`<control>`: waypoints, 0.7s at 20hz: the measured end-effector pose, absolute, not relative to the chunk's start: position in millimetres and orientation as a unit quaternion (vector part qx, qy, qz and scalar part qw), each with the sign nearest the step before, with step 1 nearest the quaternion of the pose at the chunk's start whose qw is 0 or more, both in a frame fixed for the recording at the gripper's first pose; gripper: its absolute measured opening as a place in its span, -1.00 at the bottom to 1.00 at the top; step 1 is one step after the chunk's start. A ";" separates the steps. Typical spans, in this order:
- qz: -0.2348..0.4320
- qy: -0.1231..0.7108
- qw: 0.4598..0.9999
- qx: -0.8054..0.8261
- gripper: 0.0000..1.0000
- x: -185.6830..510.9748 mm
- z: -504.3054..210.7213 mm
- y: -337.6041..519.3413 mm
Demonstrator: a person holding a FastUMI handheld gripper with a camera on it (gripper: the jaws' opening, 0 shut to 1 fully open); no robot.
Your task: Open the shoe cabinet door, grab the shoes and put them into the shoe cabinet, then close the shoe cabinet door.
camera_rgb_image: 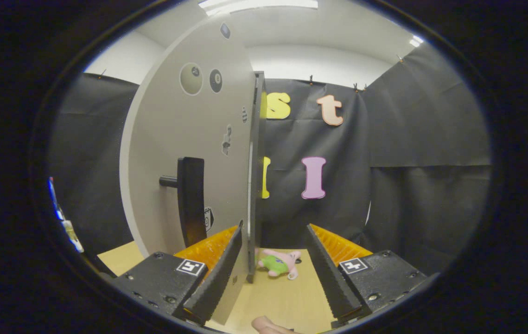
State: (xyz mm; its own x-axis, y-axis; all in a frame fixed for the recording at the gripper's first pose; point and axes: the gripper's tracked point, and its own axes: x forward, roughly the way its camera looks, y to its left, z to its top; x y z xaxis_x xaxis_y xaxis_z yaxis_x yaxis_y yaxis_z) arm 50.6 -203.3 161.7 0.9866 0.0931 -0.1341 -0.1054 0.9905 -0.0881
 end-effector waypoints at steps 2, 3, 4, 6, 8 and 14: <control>0.052 0.063 0.996 -0.043 0.81 51.9 162.0 -195.8; 0.053 0.062 0.996 -0.044 0.81 52.1 162.5 -192.1; 0.054 0.061 0.996 -0.044 0.81 50.6 161.1 -188.5; 0.052 0.059 0.996 -0.043 0.81 48.9 160.2 -180.7; 0.049 0.057 0.996 -0.043 0.81 46.3 157.9 -171.8; 0.031 0.060 0.998 -0.014 0.80 59.6 156.4 -137.1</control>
State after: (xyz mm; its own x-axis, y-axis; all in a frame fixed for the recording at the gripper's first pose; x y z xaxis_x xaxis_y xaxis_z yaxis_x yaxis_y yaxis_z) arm 59.6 -137.1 156.4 0.9910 0.0605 -0.1196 -0.0639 0.9976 -0.0249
